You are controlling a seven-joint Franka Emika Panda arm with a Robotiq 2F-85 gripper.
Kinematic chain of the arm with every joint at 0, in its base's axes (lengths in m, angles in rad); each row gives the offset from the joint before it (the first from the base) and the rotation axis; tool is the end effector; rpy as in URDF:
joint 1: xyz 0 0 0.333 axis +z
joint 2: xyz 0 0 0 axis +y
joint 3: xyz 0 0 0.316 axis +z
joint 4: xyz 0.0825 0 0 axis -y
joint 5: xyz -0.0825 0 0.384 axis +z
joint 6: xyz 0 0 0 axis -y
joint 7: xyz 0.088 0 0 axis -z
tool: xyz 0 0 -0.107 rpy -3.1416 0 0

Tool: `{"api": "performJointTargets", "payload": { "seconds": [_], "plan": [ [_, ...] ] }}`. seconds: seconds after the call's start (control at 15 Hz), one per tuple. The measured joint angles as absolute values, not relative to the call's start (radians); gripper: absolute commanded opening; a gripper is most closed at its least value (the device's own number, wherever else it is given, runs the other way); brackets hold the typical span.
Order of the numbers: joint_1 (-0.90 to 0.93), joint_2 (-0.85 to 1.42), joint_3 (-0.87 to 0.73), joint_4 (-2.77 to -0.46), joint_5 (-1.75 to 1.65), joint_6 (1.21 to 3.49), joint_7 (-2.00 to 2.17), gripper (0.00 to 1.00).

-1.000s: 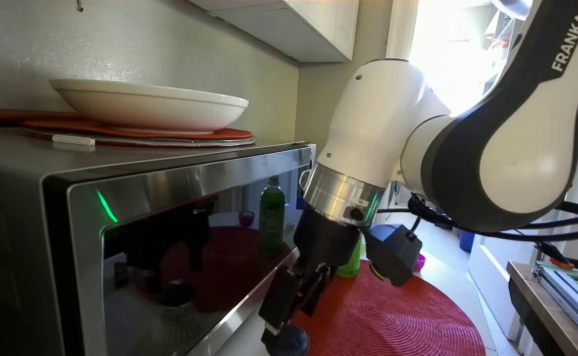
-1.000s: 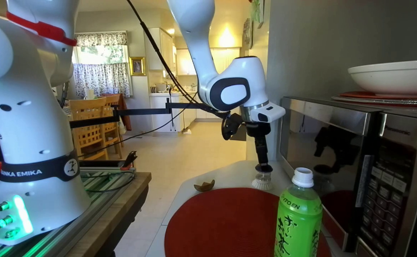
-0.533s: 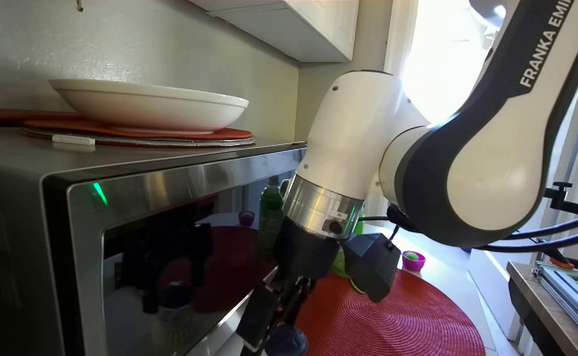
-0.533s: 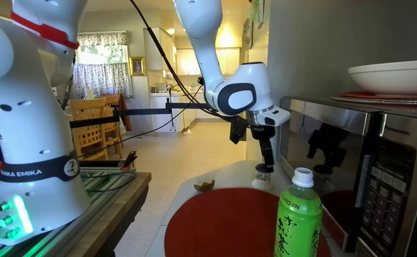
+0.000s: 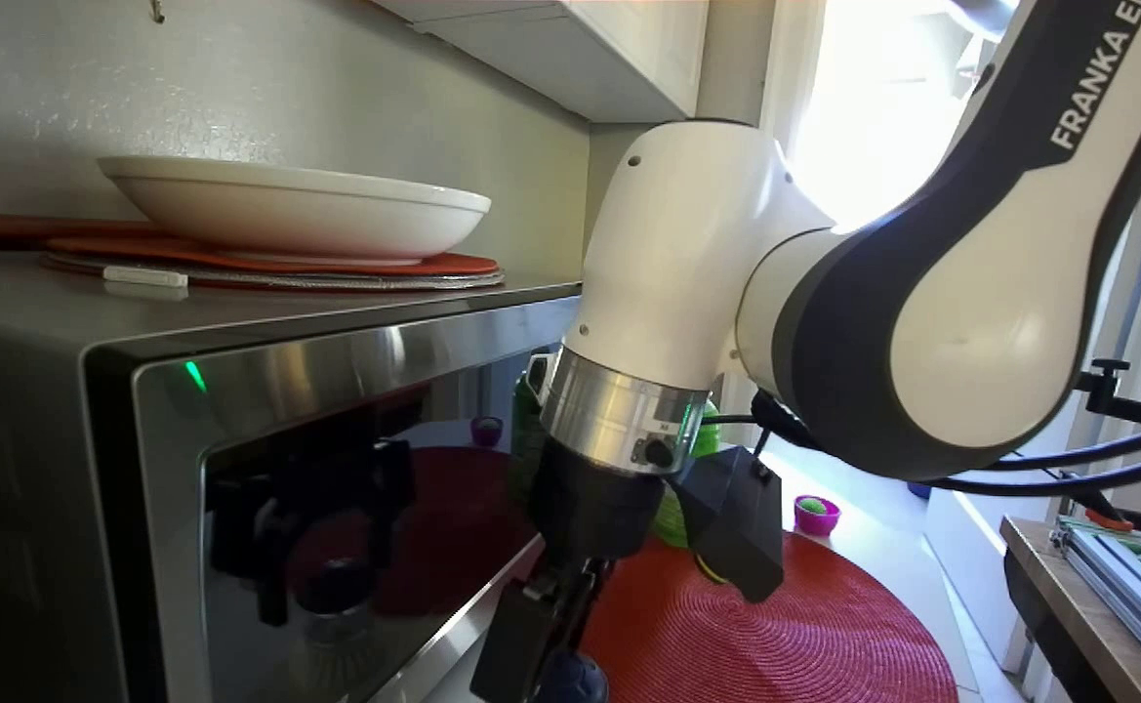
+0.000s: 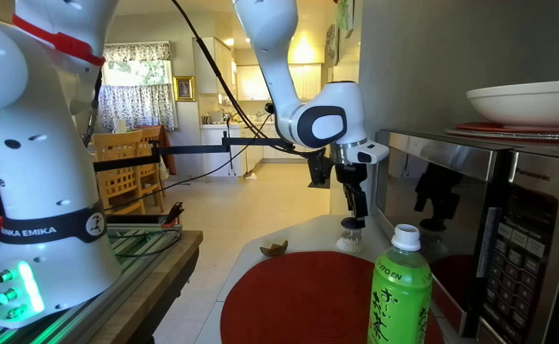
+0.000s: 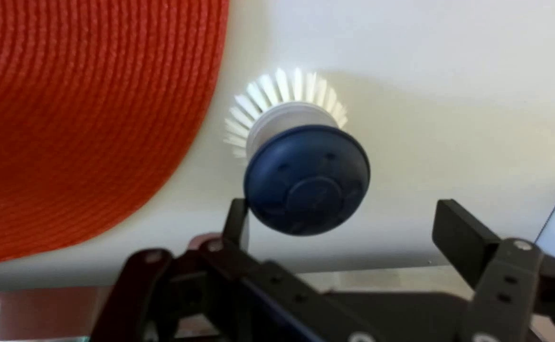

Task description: Put the brush in the white bowl

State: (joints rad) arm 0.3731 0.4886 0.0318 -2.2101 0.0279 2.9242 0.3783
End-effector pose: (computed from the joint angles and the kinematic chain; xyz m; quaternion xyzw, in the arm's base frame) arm 0.5245 0.2231 0.1772 -0.9936 0.0027 -0.0995 0.0538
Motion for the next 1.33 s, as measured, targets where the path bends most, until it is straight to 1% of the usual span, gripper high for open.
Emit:
{"api": "performJointTargets", "payload": {
  "seconds": [0.27, 0.47, 1.33],
  "plan": [
    [0.417, 0.463, -0.027, -2.198, -0.038, 2.851, 0.380, 1.00],
    [0.422, 0.447, -0.031, -2.198, -0.061, 2.811, 0.382, 1.00],
    [0.421, 0.477, -0.015, -2.199, -0.064, 2.814, 0.384, 1.00]
  ]
}}
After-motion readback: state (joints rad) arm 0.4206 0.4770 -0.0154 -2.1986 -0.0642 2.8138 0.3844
